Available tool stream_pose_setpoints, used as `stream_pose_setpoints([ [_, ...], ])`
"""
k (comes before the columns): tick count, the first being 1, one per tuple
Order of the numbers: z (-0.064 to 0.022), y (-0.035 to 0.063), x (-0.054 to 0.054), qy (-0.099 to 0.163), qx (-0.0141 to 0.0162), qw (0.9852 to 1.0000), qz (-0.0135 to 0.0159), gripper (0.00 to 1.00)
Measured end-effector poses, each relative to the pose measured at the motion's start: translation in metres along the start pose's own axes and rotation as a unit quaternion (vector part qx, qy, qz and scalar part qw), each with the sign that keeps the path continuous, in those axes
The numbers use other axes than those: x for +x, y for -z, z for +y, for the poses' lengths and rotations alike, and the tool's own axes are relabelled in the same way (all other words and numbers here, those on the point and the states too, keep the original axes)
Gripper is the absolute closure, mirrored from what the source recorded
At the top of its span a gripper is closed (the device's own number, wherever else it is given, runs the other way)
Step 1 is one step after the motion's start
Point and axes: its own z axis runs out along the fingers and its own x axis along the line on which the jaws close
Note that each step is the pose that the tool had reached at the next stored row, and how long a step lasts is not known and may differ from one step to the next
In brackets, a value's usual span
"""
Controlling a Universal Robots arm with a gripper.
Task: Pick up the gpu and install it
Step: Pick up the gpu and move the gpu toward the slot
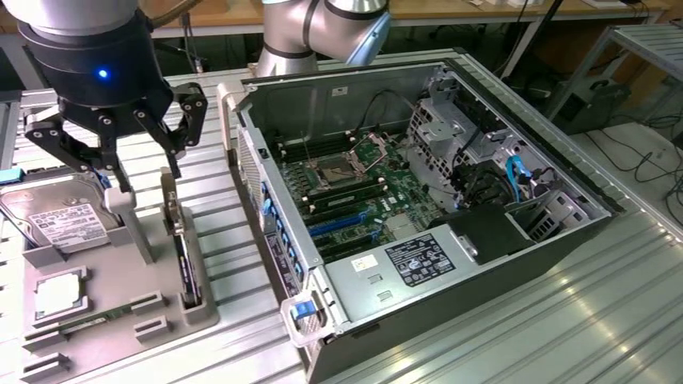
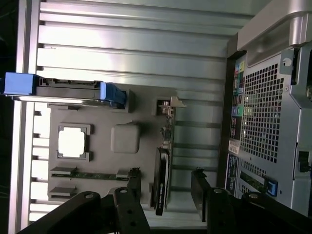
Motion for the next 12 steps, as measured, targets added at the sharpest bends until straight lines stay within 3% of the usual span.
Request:
stream_pose_setpoints([
  [5, -0.0031, -0.0100, -0.001, 0.000, 0.0025, 1.0000, 0.0000, 0.46],
  [12, -0.0048, -0.0231, -0.001, 0.000, 0.0026, 1.0000, 0.0000, 0.46],
])
